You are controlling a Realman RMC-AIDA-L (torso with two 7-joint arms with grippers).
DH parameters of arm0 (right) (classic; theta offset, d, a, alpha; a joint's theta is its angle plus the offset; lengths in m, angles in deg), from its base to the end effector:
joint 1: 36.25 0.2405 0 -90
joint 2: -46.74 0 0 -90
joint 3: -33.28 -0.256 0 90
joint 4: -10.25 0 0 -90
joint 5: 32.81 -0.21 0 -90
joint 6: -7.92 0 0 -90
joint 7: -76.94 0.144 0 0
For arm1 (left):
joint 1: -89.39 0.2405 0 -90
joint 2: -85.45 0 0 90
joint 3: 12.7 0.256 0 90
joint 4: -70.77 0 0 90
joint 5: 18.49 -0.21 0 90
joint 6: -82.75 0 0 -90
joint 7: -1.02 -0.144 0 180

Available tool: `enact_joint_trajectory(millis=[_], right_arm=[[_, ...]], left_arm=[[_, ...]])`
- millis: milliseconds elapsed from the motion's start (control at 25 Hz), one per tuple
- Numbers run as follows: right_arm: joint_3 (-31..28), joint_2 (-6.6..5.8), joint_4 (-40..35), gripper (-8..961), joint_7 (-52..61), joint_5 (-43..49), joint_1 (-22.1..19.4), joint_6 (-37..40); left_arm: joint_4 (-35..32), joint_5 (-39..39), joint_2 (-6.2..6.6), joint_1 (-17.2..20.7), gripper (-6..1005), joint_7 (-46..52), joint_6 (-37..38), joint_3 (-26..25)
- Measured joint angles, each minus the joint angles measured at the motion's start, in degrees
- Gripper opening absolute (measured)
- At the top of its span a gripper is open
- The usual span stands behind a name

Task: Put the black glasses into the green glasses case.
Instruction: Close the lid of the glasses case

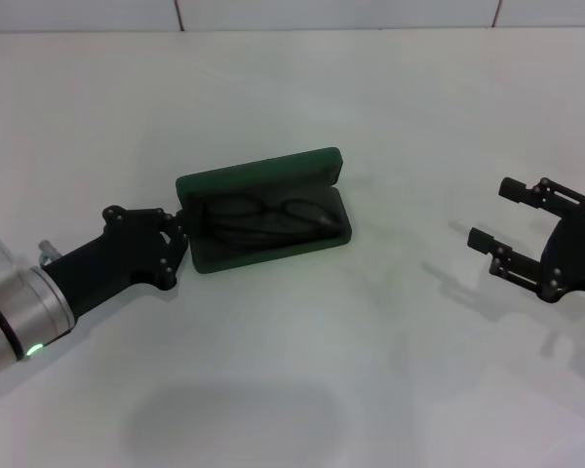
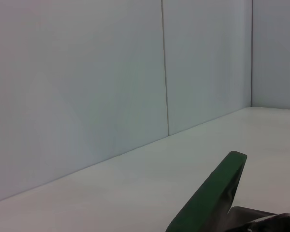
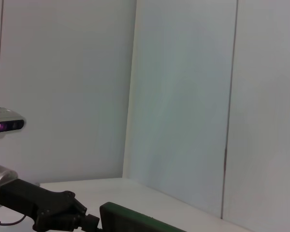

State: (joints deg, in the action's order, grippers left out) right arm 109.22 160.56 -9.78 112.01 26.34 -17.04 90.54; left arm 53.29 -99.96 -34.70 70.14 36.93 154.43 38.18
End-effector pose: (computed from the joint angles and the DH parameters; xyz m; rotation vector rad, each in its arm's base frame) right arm 0.2965 0.2859 -0.0156 -2.3909 0.1594 0.8646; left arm -0.3291 0.2842 -0.0456 -2.3027 -0.4163 -0.6307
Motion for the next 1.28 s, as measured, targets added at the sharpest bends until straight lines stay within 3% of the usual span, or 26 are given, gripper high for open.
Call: enact_joint_trajectory(millis=[960,1280], right_arm=[[0.00,0.09,0.00,657,0.00,0.37,-0.03,0.19],[0.00,0.09,0.00,657,0.00,0.44,-0.05,0.19]], left_arm=[[0.69,0.28,0.01,-0.24,67,-0.14,-0.75,0.24],[0.69,0.15,0.22,0.34,68,0.05,3.15,2.59]])
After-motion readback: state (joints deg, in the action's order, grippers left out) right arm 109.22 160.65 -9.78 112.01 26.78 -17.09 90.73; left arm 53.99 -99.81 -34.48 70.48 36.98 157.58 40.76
